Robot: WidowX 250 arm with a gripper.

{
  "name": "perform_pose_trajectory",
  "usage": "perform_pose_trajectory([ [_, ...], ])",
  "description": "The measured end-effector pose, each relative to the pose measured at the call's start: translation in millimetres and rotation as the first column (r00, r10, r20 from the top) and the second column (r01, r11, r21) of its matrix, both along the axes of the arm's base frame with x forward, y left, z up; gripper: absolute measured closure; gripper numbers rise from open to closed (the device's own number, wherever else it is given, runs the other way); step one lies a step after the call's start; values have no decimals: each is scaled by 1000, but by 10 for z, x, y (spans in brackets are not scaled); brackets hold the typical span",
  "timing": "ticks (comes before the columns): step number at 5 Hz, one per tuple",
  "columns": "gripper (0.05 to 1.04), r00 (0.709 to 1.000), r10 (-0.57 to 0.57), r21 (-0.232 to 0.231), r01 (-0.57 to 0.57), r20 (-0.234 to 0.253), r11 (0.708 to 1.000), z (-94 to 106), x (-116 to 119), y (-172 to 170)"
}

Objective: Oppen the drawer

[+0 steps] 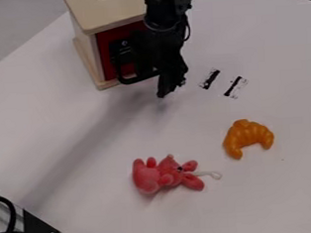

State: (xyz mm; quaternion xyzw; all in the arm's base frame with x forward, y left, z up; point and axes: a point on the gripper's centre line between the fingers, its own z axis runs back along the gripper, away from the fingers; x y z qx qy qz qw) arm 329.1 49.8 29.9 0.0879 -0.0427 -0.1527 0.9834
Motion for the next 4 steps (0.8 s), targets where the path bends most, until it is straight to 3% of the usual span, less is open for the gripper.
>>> perform_pose_trajectory([
  [1, 716, 999, -42, -22, 42, 7, 999, -15, -32, -46],
  [2, 886, 997, -76, -29, 76, 15, 997, 2, -68, -70],
  [4, 930, 990, -140, -39, 141, 25, 989, 32, -202, -197],
])
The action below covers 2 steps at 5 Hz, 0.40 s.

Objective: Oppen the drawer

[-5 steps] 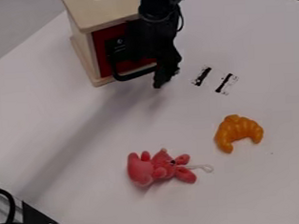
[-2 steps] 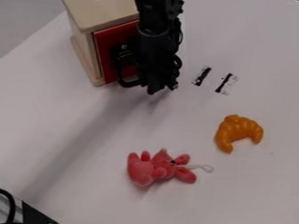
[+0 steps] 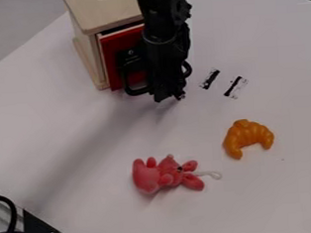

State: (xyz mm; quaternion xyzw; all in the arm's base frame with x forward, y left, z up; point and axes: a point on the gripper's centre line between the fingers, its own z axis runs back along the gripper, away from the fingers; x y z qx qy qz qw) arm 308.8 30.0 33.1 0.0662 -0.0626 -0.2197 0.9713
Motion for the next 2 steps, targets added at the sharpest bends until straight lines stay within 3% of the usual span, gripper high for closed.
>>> perform_pose_trajectory([
  [2, 940, 998, -64, 4, 64, 9, 998, 20, -83, -227],
])
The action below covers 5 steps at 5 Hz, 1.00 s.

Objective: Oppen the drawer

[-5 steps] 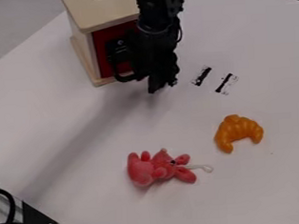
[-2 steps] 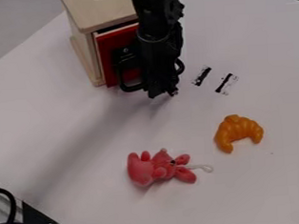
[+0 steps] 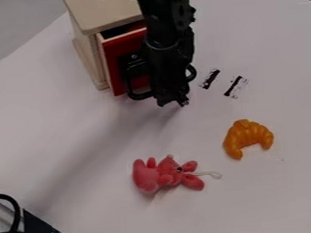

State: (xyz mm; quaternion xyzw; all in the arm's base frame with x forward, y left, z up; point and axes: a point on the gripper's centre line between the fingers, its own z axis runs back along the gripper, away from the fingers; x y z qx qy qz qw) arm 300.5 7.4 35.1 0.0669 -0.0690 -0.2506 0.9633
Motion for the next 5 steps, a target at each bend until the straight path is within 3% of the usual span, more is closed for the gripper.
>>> perform_pose_trajectory([
  [5, 960, 998, -63, 20, 63, -5, 998, -118, -132, -292],
])
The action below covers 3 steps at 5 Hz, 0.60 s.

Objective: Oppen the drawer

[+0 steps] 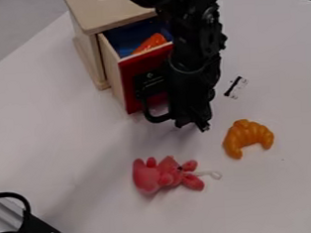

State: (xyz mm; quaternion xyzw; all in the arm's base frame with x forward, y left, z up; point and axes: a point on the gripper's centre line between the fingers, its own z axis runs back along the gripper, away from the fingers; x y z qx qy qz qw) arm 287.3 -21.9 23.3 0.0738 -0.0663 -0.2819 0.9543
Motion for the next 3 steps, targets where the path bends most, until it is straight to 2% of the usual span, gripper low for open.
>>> perform_pose_trajectory([
  [1, 923, 1000, -16, 1, 16, -7, 1000, -24, -33, -19],
  [2, 706, 999, -25, 5, 25, 21, 1000, 59, -14, -20],
  [3, 387, 999, -27, 3, 27, 22, 1000, 79, -19, -24],
])
